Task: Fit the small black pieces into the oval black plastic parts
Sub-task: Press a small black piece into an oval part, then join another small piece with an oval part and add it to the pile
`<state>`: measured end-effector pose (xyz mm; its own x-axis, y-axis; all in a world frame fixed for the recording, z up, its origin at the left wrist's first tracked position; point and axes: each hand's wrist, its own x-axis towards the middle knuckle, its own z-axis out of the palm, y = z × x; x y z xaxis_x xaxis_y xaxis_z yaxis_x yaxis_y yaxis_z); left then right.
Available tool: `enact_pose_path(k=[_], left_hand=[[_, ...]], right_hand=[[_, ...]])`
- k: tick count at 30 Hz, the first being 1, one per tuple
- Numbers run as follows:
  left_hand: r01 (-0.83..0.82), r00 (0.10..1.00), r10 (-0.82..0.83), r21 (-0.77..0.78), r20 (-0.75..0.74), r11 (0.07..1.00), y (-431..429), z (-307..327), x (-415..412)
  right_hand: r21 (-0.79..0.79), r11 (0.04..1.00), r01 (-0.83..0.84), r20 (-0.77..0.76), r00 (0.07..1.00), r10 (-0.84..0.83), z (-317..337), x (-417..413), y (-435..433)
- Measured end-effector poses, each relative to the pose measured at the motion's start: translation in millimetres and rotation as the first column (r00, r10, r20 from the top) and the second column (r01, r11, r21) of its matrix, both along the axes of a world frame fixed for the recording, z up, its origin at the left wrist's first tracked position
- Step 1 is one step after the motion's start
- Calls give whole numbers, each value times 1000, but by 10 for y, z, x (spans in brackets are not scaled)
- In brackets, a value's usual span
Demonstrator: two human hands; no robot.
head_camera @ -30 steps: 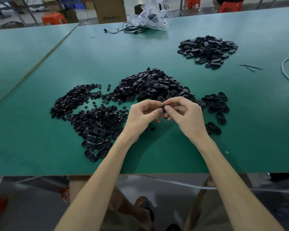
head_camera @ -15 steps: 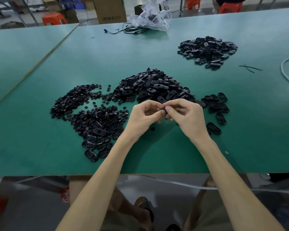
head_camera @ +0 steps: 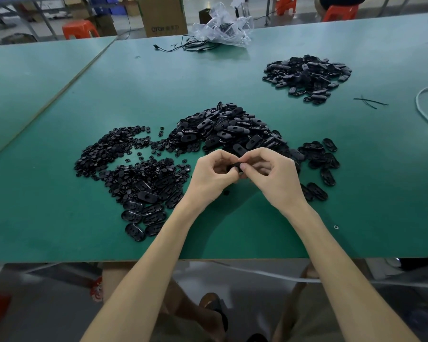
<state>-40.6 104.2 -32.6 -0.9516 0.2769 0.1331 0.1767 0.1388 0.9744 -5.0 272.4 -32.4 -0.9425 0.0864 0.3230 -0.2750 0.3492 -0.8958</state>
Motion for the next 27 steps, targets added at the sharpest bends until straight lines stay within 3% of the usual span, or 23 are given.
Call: enact_pose_path(k=[7,16,27], left_hand=[[-31,999,32,20,-5,999,2,-30,-17],[20,1000,-19,175,-6,984,-32,-32,-38],[-7,1000,11,163,-20,987,-43,-24,-33]], right_hand=[[21,1000,-11,-18,1000,11,-11,-5,-7],[-15,999,29,-51,998,-29,-3,-12,21],[37,999,24,-72,997,-21,-8,3,1]])
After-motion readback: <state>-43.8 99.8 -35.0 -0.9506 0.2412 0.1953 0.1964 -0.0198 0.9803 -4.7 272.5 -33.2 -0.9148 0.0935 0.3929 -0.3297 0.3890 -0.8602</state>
